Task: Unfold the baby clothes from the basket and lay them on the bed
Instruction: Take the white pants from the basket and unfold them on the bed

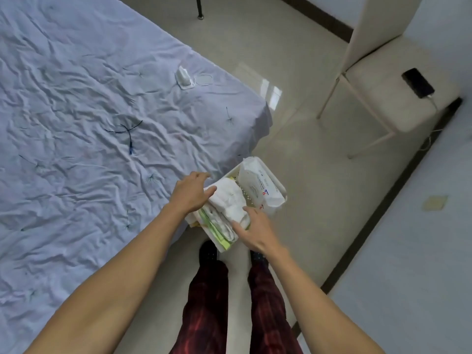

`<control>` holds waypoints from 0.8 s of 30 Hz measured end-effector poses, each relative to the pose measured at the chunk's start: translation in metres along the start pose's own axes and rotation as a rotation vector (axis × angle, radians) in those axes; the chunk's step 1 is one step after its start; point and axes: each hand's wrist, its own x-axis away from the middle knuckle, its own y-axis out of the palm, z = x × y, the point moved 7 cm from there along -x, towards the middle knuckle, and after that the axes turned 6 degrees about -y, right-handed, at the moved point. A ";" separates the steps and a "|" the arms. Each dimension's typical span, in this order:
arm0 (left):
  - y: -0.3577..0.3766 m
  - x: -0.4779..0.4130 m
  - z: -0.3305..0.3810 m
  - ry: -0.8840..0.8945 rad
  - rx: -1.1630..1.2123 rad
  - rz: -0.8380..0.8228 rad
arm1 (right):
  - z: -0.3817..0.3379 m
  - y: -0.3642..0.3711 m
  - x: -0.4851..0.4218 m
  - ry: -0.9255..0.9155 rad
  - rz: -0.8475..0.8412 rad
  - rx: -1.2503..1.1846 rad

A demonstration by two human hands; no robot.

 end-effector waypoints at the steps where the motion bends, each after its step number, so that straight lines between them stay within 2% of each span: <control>1: 0.009 -0.011 -0.004 -0.010 -0.025 -0.046 | 0.004 0.011 -0.006 0.011 -0.006 -0.010; 4: 0.033 -0.030 -0.010 -0.008 -0.091 -0.171 | 0.013 0.037 -0.019 0.038 -0.018 -0.034; 8: 0.035 -0.036 -0.005 0.047 -0.063 -0.138 | 0.020 0.054 -0.024 0.073 -0.011 -0.104; 13: 0.040 -0.025 0.012 0.102 0.206 -0.206 | 0.027 0.056 -0.024 0.135 0.075 -0.245; 16: 0.048 -0.024 0.018 0.014 0.306 -0.274 | 0.034 0.054 -0.021 0.147 0.128 -0.330; 18: 0.056 -0.024 0.022 -0.008 0.293 -0.369 | 0.039 0.054 -0.017 0.138 0.144 -0.352; 20: 0.061 -0.021 0.026 0.045 0.214 -0.440 | 0.044 0.055 -0.014 0.142 0.153 -0.371; 22: 0.060 -0.013 0.032 0.123 0.145 -0.459 | 0.047 0.057 -0.010 0.156 0.159 -0.414; 24: 0.055 -0.002 0.036 0.188 0.180 -0.459 | 0.048 0.056 -0.006 0.185 0.167 -0.484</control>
